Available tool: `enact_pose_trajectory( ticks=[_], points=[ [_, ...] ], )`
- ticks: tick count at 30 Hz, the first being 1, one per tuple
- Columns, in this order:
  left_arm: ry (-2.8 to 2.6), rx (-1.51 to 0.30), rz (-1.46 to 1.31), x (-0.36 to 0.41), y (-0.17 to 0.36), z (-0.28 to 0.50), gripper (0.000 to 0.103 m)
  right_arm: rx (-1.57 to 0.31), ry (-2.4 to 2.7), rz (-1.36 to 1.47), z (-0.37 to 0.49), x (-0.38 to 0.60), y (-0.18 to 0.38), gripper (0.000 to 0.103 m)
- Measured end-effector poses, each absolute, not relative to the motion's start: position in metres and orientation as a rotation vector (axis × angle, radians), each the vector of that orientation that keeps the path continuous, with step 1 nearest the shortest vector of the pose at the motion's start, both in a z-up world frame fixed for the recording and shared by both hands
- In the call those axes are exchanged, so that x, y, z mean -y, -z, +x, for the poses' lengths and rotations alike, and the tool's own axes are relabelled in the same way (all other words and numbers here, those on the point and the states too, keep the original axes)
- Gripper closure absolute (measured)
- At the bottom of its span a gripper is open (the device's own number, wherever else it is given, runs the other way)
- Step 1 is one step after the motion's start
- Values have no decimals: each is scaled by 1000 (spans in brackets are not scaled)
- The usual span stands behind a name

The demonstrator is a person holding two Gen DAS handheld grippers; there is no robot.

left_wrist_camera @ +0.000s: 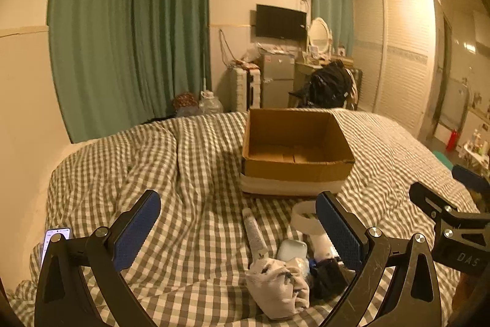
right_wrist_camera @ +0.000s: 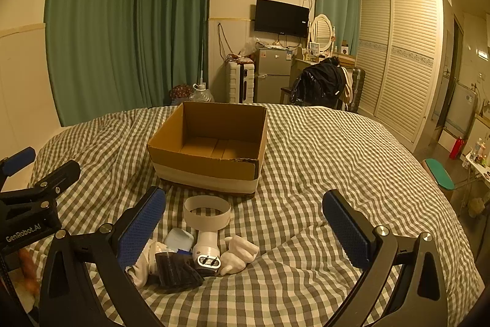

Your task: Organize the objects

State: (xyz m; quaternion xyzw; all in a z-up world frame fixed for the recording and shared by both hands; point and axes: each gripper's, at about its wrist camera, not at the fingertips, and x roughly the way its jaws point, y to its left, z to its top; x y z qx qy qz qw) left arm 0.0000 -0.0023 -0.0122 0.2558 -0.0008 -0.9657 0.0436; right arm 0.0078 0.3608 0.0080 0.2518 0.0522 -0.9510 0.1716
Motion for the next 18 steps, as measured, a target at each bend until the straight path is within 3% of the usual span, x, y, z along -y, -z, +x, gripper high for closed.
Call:
enact_pose_trajectory(
  ticks=[18],
  points=[
    [2898,94,1019,-2,49,-26,0,-219,2653,815,-12,-356,10,0]
  ],
)
